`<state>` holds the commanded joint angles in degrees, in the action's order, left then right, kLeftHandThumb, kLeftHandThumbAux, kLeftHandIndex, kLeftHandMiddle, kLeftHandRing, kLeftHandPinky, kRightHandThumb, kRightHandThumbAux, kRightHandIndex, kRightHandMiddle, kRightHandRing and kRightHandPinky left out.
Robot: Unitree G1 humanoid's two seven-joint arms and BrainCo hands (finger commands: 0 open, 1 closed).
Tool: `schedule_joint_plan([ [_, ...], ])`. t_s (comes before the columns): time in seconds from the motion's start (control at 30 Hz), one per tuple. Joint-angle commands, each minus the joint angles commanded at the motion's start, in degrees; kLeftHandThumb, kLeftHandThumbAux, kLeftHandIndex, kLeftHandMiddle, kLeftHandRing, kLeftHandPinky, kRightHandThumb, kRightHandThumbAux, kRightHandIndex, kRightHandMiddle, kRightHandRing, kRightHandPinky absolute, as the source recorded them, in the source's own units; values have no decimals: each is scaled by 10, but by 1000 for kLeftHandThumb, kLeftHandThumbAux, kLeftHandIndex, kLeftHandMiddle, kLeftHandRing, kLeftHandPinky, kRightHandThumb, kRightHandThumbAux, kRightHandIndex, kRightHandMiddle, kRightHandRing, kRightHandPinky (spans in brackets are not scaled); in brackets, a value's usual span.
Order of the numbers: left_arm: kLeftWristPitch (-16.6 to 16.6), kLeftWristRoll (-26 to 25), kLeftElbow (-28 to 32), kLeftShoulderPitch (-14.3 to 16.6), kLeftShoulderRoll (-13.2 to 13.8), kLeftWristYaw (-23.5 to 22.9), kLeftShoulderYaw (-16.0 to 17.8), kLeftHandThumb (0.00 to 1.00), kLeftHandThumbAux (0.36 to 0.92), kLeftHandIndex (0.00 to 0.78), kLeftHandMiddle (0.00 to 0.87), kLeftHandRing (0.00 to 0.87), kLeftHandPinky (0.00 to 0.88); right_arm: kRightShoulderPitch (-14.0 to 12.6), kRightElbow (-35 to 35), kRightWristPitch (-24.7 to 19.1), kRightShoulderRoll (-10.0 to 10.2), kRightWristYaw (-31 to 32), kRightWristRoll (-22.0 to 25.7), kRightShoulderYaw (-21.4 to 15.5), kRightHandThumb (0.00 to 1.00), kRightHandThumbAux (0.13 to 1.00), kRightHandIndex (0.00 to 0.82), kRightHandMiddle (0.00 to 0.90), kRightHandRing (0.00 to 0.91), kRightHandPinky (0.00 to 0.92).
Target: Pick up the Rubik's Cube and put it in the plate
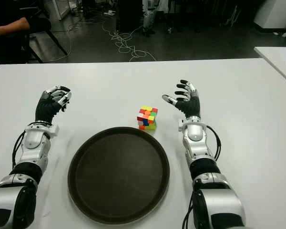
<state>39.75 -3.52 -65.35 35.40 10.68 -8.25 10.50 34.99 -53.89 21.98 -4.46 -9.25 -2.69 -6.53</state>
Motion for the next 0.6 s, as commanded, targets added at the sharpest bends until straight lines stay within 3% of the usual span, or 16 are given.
schedule_joint_plan([
  [0.6, 3, 0, 6, -2, -7, 4, -1, 715, 703, 435, 699, 733, 770, -1, 11, -15, -9, 37, 10, -3, 0, 766, 207, 337, 396, 461],
])
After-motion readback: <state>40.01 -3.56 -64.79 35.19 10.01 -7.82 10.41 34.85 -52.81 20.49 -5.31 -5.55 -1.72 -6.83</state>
